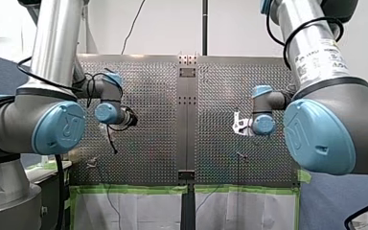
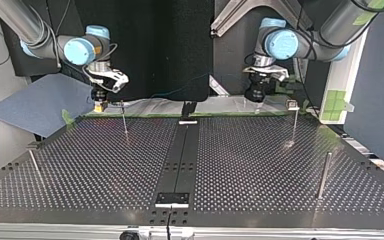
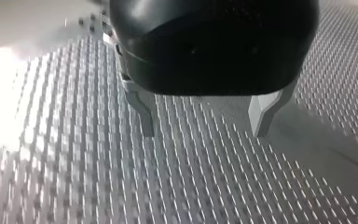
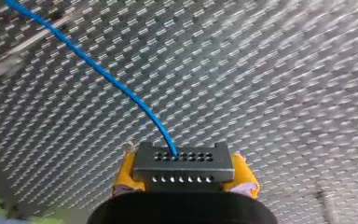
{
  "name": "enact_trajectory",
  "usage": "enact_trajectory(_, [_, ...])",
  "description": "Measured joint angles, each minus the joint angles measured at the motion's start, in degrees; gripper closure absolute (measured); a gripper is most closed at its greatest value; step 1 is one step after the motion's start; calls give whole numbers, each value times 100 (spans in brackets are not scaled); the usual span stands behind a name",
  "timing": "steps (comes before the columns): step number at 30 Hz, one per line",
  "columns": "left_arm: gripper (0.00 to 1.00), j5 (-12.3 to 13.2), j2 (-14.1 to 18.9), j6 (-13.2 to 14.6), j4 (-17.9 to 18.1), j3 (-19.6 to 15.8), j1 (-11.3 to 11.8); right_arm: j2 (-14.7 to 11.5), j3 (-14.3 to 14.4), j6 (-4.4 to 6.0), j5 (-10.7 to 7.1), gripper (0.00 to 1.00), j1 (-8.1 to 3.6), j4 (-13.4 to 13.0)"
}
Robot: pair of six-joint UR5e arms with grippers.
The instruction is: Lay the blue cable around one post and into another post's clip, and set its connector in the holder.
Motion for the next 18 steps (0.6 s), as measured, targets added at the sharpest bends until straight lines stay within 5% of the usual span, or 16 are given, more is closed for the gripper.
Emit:
enact_trajectory(9, [0,-122,100,434,243,-37,-237,-452,-460,-26,214,100,461,461])
enact_trajectory(18, [0,32,-45,129,691,-42,-503,-534,-909,-22,529,100,910,874])
